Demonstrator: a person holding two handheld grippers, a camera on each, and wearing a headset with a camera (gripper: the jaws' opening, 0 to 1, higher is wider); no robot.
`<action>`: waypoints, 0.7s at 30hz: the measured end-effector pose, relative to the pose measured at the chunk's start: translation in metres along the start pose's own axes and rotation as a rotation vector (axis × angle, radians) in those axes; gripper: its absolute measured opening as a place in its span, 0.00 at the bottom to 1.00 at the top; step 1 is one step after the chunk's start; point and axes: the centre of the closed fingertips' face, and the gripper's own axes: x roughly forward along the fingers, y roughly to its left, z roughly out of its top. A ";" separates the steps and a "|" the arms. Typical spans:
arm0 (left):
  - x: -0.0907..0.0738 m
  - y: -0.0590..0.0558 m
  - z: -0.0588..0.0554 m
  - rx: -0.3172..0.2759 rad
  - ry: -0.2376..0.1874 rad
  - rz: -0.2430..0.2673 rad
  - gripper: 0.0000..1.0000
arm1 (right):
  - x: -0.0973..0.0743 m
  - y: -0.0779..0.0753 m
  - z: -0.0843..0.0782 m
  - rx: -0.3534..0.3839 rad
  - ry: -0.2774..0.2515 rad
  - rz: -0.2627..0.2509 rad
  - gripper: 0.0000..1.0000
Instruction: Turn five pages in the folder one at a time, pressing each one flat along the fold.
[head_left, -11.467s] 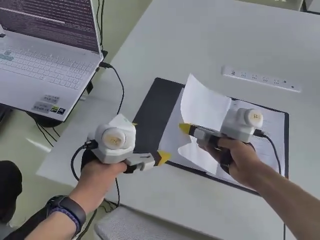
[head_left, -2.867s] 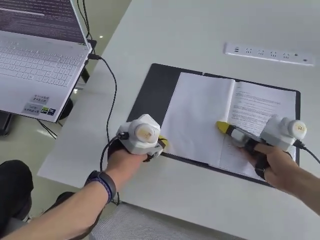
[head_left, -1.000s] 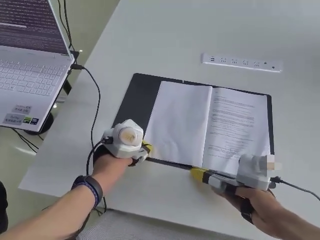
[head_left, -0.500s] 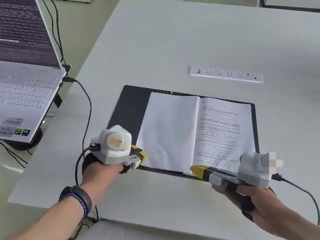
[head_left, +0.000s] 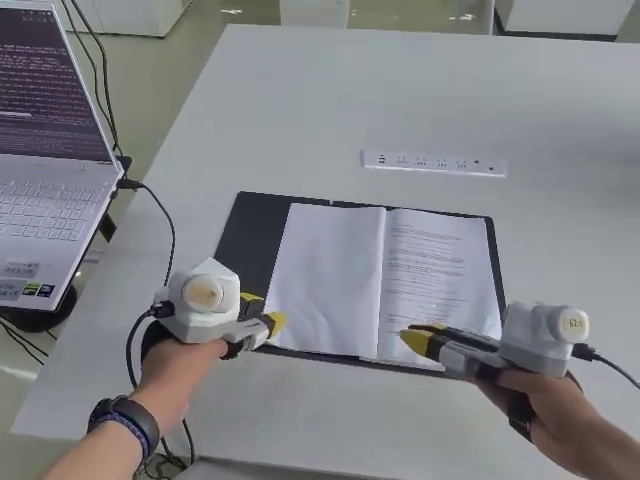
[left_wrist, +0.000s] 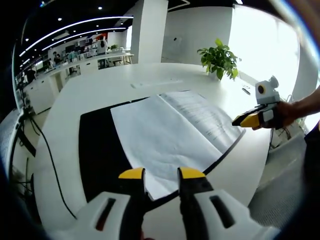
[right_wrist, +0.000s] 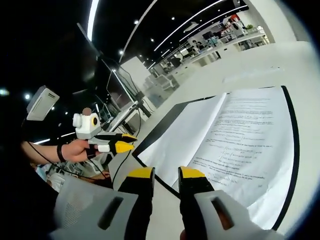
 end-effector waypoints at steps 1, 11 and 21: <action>-0.002 0.000 0.001 0.001 -0.003 0.000 0.26 | -0.004 -0.003 0.001 -0.005 -0.002 -0.008 0.20; -0.020 0.001 0.017 0.007 -0.034 0.011 0.31 | -0.034 -0.022 0.010 -0.062 0.002 -0.099 0.32; -0.041 0.001 0.029 0.029 -0.059 0.040 0.36 | -0.062 -0.026 0.024 -0.127 -0.019 -0.141 0.42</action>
